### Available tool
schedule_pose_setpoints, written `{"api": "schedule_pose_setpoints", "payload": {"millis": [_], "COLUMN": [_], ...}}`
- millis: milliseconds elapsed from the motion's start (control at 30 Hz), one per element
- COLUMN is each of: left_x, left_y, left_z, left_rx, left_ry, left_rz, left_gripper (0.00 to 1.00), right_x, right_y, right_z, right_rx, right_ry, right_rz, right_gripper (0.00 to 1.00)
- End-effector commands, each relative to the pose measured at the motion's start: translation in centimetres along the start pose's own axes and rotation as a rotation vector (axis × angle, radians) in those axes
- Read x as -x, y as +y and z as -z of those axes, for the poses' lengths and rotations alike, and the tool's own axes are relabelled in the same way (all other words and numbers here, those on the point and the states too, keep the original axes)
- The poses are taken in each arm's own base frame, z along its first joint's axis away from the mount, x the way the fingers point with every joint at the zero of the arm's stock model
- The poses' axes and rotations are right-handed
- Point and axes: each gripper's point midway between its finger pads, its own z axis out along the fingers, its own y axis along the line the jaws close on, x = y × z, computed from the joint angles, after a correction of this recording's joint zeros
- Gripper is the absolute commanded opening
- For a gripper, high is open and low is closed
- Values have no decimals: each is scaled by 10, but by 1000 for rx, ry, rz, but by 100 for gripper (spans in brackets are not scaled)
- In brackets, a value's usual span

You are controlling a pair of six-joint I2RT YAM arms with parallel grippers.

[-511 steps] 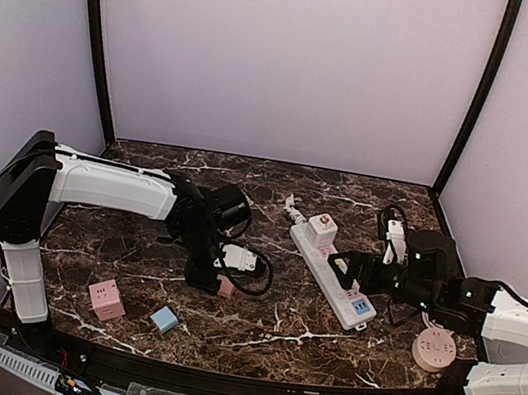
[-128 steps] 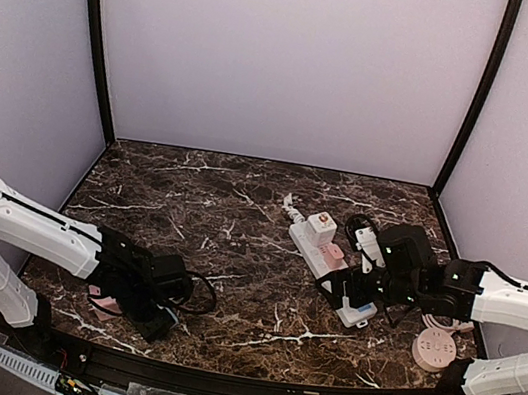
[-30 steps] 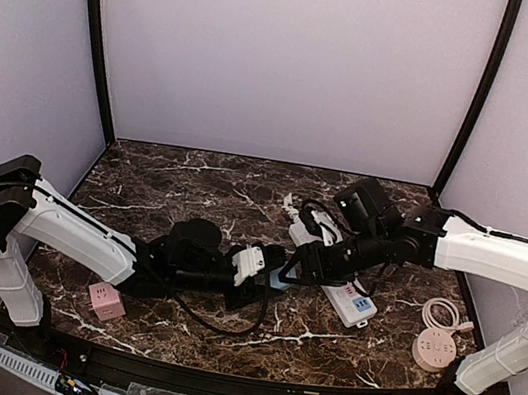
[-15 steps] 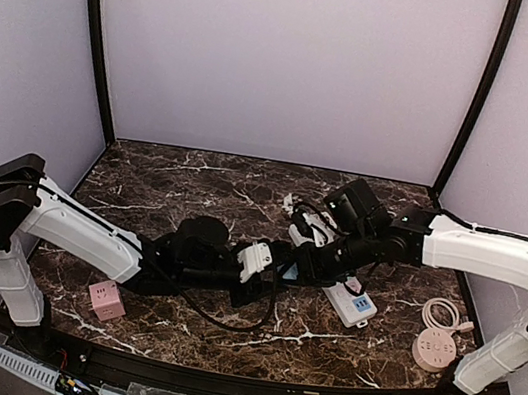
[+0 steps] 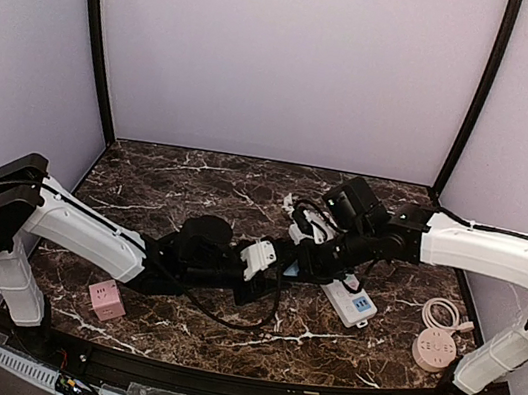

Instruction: Insert the plug

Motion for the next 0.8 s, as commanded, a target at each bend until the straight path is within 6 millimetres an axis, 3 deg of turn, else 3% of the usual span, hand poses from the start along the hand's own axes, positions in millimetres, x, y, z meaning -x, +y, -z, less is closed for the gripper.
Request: {"api": "schedule_pose_setpoints", "payload": {"millis": [0, 33, 100, 200, 267, 400, 567, 767], "left_x": [7, 7, 7, 8, 9, 7, 9, 7], "left_y": [1, 1, 1, 3, 3, 3, 10, 41], "left_z": [-3, -3, -3, -1, 2, 7, 15, 30], "left_rx": [1, 1, 0, 8, 11, 18, 45, 93], "left_ry": [-6, -6, -6, -11, -17, -23, -39, -69], "left_rz": [4, 4, 4, 9, 5, -7, 3, 103], "left_gripper": [1, 1, 15, 60, 77, 95, 99, 99], "right_x": [4, 3, 3, 3, 6, 18, 25, 24], "right_y": [2, 2, 2, -2, -4, -21, -51, -102], "right_z": [-1, -2, -2, -1, 3, 23, 43, 63], "right_rx": [-7, -8, -6, -24, -47, -125, -239, -515], "right_ry": [-12, -9, -6, -13, -27, -61, -81, -88], "right_rz": [23, 21, 22, 27, 44, 89, 206, 337], "right_gripper": [14, 9, 1, 0, 0, 0, 0, 0]}}
